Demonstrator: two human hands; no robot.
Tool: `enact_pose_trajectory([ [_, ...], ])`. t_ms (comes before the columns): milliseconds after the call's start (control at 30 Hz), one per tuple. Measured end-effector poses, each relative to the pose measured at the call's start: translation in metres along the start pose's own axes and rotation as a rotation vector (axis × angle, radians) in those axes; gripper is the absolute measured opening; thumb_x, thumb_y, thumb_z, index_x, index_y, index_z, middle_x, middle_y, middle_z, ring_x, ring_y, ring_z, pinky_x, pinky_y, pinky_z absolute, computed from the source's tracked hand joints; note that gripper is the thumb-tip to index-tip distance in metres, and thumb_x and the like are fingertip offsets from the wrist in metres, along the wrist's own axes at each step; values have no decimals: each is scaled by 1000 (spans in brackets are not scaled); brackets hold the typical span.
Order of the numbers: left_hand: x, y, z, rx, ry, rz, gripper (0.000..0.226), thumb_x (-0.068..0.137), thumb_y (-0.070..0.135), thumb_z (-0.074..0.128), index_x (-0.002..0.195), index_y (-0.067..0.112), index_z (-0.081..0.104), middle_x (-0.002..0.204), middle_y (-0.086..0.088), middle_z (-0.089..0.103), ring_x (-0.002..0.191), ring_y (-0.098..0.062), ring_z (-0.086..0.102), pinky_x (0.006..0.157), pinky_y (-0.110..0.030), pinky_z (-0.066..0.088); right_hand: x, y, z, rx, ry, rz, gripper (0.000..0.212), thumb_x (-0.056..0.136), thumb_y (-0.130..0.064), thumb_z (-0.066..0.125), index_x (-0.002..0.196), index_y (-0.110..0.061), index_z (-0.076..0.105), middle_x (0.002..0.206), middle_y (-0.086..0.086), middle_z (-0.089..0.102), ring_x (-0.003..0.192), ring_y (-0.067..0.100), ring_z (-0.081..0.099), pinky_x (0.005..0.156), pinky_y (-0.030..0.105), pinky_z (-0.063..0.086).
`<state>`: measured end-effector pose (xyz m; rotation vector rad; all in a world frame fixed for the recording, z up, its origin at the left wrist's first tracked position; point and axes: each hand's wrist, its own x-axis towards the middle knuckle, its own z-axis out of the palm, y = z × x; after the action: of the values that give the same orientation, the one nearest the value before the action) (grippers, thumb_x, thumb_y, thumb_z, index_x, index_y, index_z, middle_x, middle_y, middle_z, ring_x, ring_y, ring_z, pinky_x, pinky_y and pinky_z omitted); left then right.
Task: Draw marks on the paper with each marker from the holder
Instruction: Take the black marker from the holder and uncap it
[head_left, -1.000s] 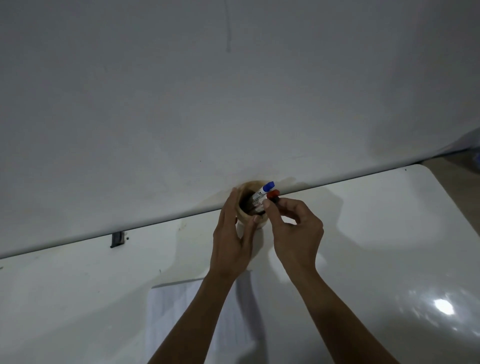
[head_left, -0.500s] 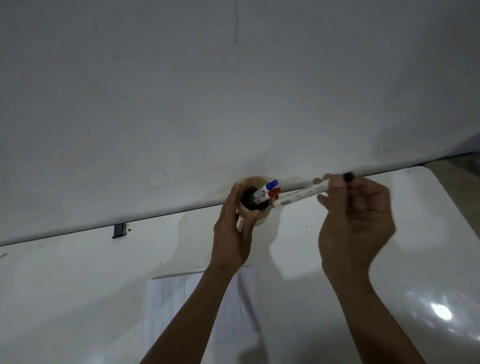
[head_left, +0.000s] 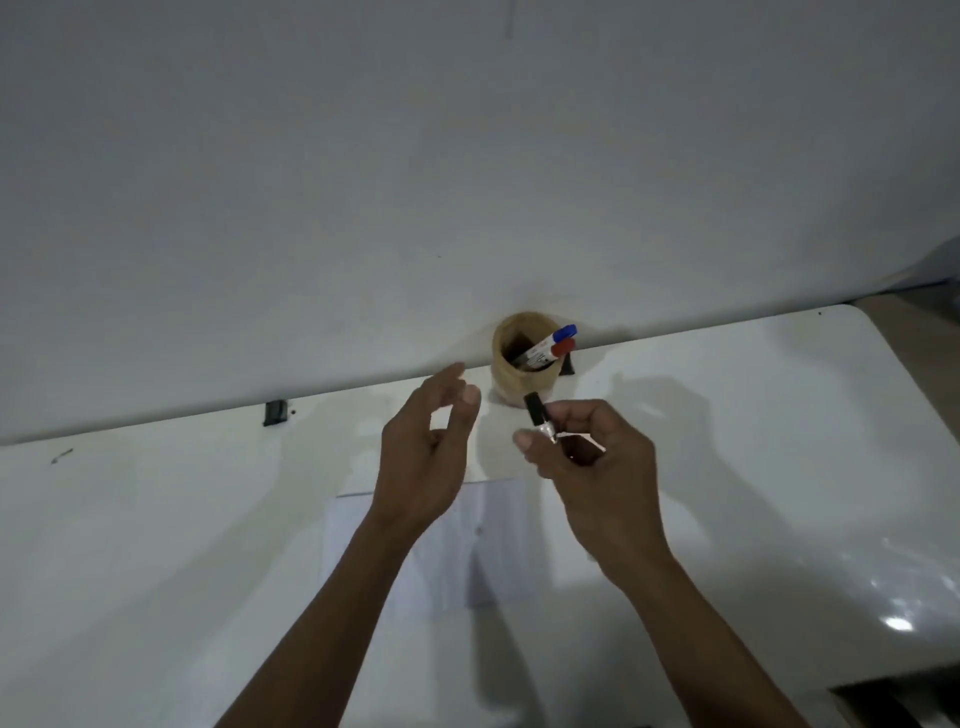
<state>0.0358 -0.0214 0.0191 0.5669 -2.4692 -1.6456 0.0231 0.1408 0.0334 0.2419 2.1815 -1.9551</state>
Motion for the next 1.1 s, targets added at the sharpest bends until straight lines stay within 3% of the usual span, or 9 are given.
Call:
enact_pose_trajectory([
  [133, -34, 1, -40, -15, -126, -26, 35, 94, 46, 55, 119, 26, 70, 113, 11, 74, 109, -3, 66, 85, -32, 60, -27, -1, 17, -139, -148, 27, 25, 69, -17, 93, 88, -15, 76, 76, -2, 77, 72, 19, 73, 74, 28, 62],
  [300, -73, -9, -88, -60, -154, -63, 9, 90, 22, 70, 93, 20, 78, 86, 10, 78, 76, -1, 67, 69, -15, 52, -67, -4, 48, -224, -288, -2, 25, 65, -17, 95, 81, -16, 77, 72, -5, 76, 69, 16, 74, 73, 33, 63],
  [467, -107, -36, -136, -201, -55, -171, 15, 91, 27, 68, 82, 18, 76, 77, 3, 75, 67, -8, 60, 72, -25, 53, -98, -3, 68, -402, -420, -58, 22, 68, -21, 94, 82, -24, 78, 81, -5, 78, 70, 18, 72, 67, 29, 60],
  [600, -127, -58, -170, -364, 43, -227, 11, 92, 18, 67, 86, 12, 75, 81, -3, 75, 71, -15, 65, 80, -34, 56, -120, -6, 73, -166, -352, 7, 22, 71, -6, 90, 89, -9, 78, 79, 8, 79, 67, 23, 75, 62, 34, 60],
  [667, -138, -62, -179, -383, 50, -210, 9, 92, 13, 67, 88, 11, 75, 81, -3, 74, 71, -17, 66, 78, -30, 57, -132, -7, 84, 69, -278, 54, 23, 72, 1, 86, 92, -1, 74, 75, 11, 79, 65, 21, 75, 61, 28, 59],
  [833, -166, -67, -182, -260, 80, -101, 8, 85, 10, 75, 85, 18, 78, 73, 1, 76, 64, -9, 66, 66, -20, 54, -164, 1, 122, 518, -102, 274, 20, 78, -4, 80, 96, 1, 72, 77, 9, 71, 65, 19, 68, 63, 26, 59],
  [967, -181, -75, -183, -120, 81, -28, 12, 81, 16, 78, 88, 26, 78, 75, 11, 77, 66, -4, 70, 67, -14, 53, -185, 12, 140, 381, -191, 287, 21, 81, -21, 77, 95, -5, 76, 85, 13, 76, 74, 21, 71, 67, 28, 59],
  [1100, -176, -83, -187, 18, 34, 26, 12, 89, 21, 70, 87, 32, 75, 70, 19, 71, 64, -5, 65, 61, -9, 46, -183, 19, 147, 216, -212, 209, 19, 92, -23, 70, 93, -6, 75, 82, 13, 78, 79, 23, 75, 71, 27, 60],
])
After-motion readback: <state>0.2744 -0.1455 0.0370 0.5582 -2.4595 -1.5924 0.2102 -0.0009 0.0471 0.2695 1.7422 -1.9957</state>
